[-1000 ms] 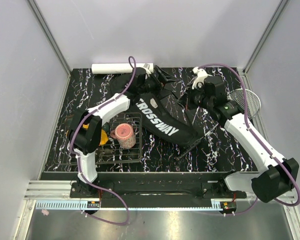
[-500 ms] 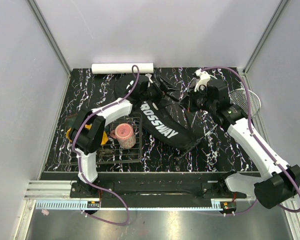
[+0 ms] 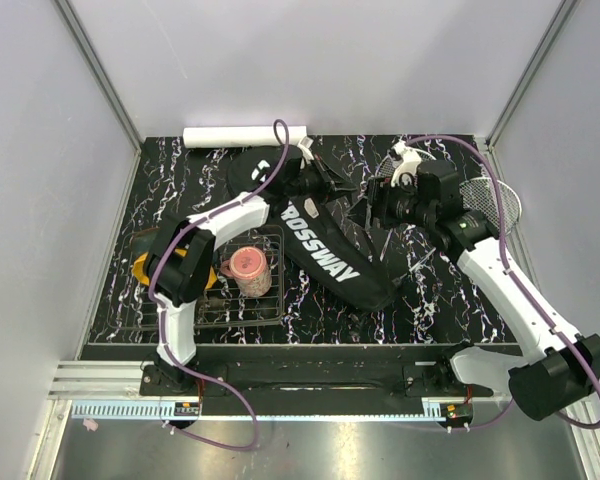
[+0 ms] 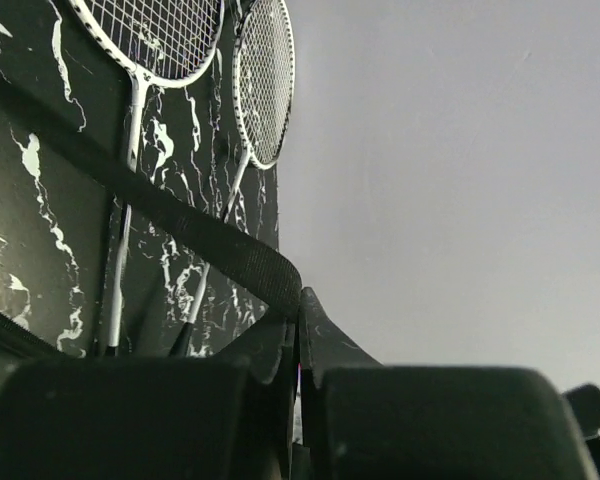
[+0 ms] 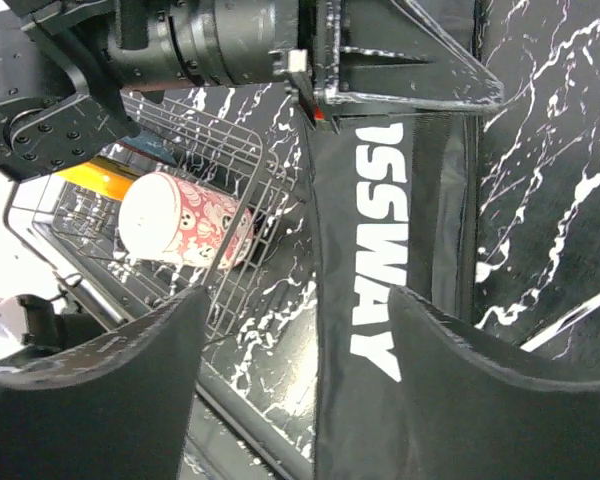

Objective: Pack up the badminton gear

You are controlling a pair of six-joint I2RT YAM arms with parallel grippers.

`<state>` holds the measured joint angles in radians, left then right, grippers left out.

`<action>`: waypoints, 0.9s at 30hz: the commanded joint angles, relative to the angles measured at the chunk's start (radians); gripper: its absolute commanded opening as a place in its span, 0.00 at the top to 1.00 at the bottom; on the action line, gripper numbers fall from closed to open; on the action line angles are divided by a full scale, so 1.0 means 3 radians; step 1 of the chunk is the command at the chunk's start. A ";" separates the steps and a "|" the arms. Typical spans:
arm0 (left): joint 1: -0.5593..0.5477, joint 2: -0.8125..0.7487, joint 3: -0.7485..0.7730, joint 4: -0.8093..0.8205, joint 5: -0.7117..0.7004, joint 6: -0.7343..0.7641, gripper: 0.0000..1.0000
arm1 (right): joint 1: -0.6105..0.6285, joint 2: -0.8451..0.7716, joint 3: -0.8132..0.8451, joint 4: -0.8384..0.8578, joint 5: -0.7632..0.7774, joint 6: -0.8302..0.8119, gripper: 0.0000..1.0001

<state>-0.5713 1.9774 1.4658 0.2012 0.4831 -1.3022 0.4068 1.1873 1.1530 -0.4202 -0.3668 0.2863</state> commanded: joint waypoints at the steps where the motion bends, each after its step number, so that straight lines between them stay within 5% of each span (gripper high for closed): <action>1: 0.0017 -0.0454 0.0069 0.0132 0.0225 0.0668 1.00 | -0.0174 -0.0173 0.0181 -0.0159 -0.0199 0.0298 0.16; 4: 0.0017 -0.0629 0.0166 -0.0281 0.0281 0.1174 1.00 | -0.0532 -0.0190 0.0201 -0.0245 -0.0010 0.0584 0.11; 9: 0.0012 -0.1043 0.0161 -0.0661 0.0348 0.1671 1.00 | -0.1207 0.0132 0.0094 -0.0062 -0.0516 0.0942 0.14; 16: 0.0007 -0.1375 -0.0034 -0.0604 0.0552 0.1676 1.00 | -0.1203 0.1163 0.0099 0.0536 -0.1041 0.0866 0.32; 24: 0.0002 -0.1473 -0.0023 -0.0594 0.0583 0.1666 1.00 | -0.0886 0.2014 0.0405 0.0874 -0.1073 0.0493 0.35; 27: -0.0008 -0.1473 -0.0033 -0.0594 0.0593 0.1661 1.00 | -0.0835 0.2270 0.0447 0.0996 -0.1262 0.0437 0.43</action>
<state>-0.5678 1.5826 1.4616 -0.0196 0.6270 -0.8192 0.1333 1.8183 1.2236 -0.2253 -0.6636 0.4759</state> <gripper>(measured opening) 0.016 0.600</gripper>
